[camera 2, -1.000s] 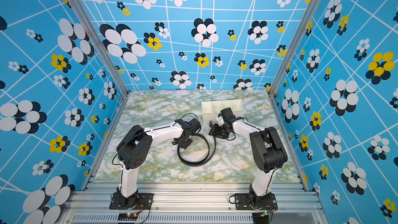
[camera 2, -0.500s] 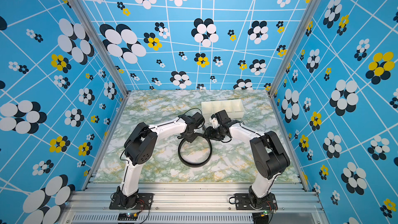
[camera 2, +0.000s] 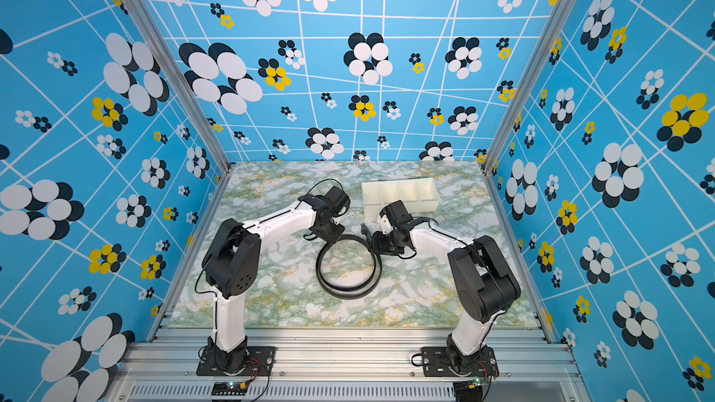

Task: Place the belts into the storage roll
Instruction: Roll the belt at the center of the board.

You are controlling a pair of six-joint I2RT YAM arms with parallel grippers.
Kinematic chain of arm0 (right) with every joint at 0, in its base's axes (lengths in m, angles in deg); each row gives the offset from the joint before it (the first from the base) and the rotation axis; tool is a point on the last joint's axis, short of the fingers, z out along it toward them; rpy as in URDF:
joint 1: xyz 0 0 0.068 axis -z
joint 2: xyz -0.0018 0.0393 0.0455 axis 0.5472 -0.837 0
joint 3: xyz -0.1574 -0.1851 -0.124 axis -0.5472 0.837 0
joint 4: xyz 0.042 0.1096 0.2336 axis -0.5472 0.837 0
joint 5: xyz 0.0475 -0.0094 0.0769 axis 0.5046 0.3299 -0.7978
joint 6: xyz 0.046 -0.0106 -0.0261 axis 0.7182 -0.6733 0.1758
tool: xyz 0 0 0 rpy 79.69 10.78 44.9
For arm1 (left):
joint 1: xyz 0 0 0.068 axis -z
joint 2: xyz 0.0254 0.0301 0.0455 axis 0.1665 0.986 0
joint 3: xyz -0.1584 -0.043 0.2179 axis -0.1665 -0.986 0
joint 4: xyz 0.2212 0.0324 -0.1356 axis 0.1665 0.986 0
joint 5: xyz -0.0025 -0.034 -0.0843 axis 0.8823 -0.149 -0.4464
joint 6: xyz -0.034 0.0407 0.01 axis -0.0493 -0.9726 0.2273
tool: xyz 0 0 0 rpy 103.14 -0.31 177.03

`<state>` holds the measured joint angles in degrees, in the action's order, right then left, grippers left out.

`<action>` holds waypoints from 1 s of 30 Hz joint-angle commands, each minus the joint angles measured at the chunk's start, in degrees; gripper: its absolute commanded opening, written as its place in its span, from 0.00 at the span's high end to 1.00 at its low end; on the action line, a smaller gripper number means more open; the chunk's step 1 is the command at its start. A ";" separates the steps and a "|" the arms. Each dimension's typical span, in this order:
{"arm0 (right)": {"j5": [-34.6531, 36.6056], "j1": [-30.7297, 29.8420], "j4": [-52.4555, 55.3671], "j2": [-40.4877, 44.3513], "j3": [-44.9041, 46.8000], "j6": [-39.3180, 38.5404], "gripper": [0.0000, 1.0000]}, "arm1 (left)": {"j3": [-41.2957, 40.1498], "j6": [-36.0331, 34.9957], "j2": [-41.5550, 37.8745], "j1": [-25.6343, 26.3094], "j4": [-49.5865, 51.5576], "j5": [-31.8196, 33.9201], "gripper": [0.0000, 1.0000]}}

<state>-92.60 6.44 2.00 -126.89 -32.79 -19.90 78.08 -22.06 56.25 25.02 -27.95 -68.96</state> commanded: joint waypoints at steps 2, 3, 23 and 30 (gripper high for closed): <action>2.30 -0.75 1.88 -0.43 -0.67 -0.50 0.56 | -2.44 4.06 -8.08 -0.60 -1.29 -1.49 0.52; 2.49 -0.99 2.17 -0.58 -0.83 -0.65 0.56 | -2.77 4.78 -9.04 -0.69 -0.80 -1.11 0.50; 4.96 -2.96 1.75 0.52 0.66 3.82 0.63 | -32.71 56.12 -27.28 -0.25 -3.68 -14.80 0.44; 4.65 -2.99 1.36 0.70 1.24 3.96 0.64 | -36.56 61.40 -26.08 1.30 -10.14 -14.56 0.45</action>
<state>-88.49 3.79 3.34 -126.91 -32.44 -16.80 41.73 35.27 29.35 25.50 -34.55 -83.08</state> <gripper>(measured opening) 0.363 0.555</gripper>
